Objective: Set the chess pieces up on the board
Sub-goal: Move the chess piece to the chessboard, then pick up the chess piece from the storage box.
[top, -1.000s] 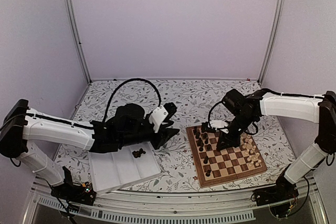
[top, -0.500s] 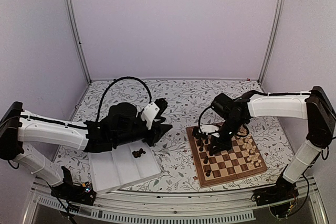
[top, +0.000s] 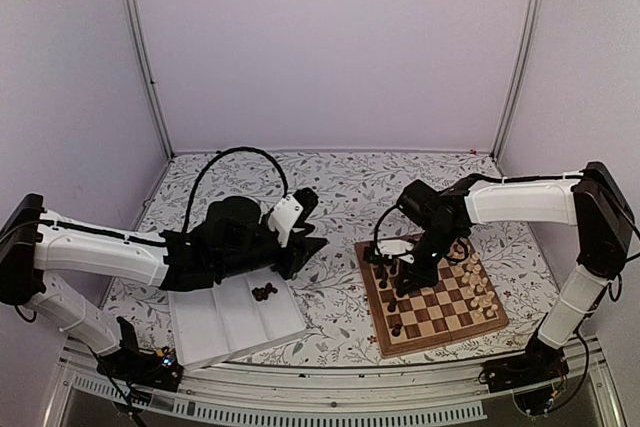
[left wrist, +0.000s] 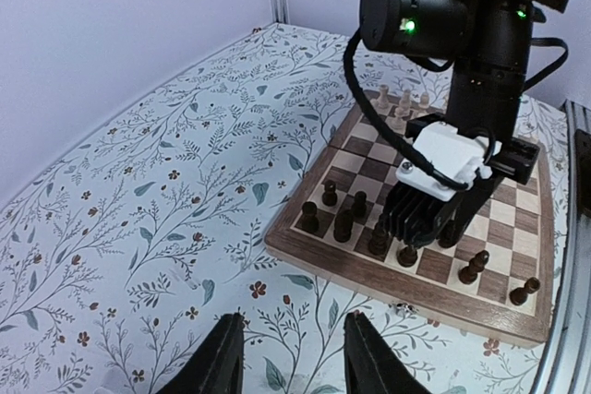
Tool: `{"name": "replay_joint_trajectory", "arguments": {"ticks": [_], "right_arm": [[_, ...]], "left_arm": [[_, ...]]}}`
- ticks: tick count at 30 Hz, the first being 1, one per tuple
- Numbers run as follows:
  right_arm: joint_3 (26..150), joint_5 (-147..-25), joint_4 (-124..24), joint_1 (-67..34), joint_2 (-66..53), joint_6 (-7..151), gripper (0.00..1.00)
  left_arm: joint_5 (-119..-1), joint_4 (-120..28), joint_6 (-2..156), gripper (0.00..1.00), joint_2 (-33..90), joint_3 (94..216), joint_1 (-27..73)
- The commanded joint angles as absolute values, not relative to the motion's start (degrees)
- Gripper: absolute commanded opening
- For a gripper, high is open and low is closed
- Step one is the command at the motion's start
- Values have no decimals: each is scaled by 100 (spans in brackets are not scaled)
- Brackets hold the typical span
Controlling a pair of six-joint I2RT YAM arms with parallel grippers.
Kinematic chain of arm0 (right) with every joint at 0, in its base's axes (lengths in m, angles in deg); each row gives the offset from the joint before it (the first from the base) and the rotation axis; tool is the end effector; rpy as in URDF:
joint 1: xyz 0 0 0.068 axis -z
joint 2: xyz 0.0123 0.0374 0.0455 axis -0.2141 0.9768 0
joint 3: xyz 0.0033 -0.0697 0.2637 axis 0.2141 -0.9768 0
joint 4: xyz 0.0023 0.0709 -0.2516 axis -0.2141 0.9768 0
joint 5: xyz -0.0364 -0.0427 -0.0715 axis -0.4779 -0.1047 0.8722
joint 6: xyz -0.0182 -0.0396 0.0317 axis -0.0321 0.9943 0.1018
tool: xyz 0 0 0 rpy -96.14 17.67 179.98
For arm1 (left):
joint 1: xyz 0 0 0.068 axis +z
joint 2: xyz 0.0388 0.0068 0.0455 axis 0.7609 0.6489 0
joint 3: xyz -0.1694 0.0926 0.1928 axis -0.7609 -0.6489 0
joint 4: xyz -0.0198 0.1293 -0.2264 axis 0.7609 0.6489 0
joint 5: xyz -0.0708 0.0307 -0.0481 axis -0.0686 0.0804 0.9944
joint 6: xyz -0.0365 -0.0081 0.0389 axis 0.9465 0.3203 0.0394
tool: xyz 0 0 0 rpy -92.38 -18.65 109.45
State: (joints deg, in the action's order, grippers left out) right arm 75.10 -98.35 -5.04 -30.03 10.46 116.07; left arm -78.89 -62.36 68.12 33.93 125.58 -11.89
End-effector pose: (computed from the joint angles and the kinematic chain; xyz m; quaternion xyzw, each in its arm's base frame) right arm 0.2191 0.2167 0.1769 -0.6377 0.7459 0.1797 0.0686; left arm 0.1541 -0.2690 0.2323 0.3546 0.7360 -0.2371 0.5257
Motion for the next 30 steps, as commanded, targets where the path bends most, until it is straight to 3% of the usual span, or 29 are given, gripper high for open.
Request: {"name": "replay_joint_trajectory", "arguments": {"ticks": [1,10,18,25,30], "right_arm": [[7626,-9708,-591,-3045,1086,11584,15],[7712,-9763,-371,-3046,906,11523,26],[7610,-9584,-48,-2793,-71,11597,34],[6958,-9909,-555,-2420,-875,11560,35],[6704,-9949,-713,-2407,-1000,11514,35]], "left_arm": [[-7850,-6307,6874,40,3348,12507,-1112],[-7819,-6106,6915,40,3356,12594,-1111],[-8346,-3915,8019,40,3293,12945,-774],[-7628,-2520,8750,40,2970,12728,-98],[-7149,-1600,8556,42,3396,13199,8]]}}
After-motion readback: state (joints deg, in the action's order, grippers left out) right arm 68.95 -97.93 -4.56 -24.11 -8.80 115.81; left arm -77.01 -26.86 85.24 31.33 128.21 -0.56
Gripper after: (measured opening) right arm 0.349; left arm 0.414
